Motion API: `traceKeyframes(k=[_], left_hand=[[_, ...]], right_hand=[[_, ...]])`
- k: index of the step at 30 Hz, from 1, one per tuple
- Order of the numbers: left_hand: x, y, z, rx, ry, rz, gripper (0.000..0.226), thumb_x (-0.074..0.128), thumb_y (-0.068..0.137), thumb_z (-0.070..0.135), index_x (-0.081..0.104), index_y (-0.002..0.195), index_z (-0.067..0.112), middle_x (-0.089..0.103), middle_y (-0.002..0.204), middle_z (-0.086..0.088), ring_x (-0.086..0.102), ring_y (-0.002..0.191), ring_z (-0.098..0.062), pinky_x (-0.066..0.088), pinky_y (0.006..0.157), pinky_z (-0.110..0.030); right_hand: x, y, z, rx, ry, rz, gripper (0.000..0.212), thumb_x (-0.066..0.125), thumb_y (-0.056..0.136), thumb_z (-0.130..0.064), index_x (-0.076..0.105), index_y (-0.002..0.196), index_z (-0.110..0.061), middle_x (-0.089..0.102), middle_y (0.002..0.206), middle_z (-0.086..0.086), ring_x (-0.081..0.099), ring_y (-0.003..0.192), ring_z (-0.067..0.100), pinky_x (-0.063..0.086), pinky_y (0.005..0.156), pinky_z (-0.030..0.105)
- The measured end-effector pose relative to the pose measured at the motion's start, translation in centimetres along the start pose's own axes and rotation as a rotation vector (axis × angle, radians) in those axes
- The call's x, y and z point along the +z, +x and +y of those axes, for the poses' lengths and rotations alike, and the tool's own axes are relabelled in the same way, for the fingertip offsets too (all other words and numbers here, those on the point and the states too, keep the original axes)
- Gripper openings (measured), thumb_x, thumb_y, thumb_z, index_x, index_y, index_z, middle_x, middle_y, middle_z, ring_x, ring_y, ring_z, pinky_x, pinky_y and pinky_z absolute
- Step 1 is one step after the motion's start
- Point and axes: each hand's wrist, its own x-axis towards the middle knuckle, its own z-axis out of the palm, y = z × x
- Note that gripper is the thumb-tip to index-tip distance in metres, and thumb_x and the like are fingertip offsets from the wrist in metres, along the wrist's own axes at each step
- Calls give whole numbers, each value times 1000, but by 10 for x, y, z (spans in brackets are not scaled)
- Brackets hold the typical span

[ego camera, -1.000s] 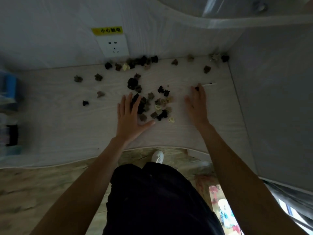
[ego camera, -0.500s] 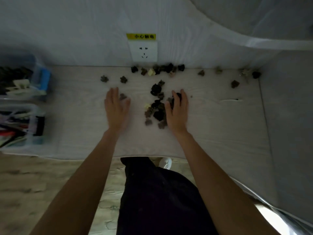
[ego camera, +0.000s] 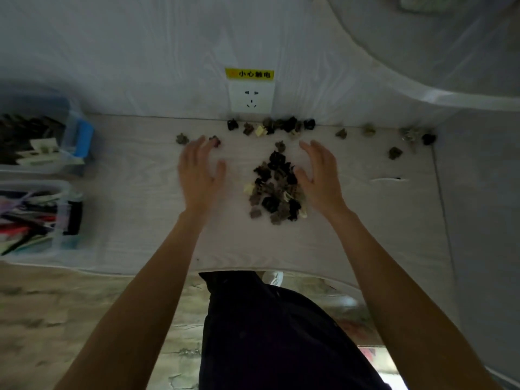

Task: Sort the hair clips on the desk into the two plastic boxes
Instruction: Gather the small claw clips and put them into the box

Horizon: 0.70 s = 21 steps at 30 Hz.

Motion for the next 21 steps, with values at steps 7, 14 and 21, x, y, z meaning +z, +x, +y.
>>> traceKeyframes(k=[7,14,21], left_hand=[[9,49,-25,-181,95,-187,70,34,80,52,36,140,14,40,143,-15,34,132,-31,21,110,-38],[39,61,40,94,-161,-359,53,40,93,41,40,138,12,42,144,-9,35,132,-28,23,109,-33],[22,13,51,81,-340,-614,49,38,98,38,33,143,19,23,154,1,21,141,-14,13,113,-23]], right_hand=[[7,82,-11,135,-58,28,41,52,90,-30,47,131,-24,33,138,16,35,127,30,32,110,38],[31,84,-24,-1,-183,-127,39,48,93,-31,49,131,-21,39,134,17,40,121,31,36,106,39],[20,28,-15,1,-54,-272,44,41,97,-35,40,137,-18,39,143,7,37,131,22,25,112,31]])
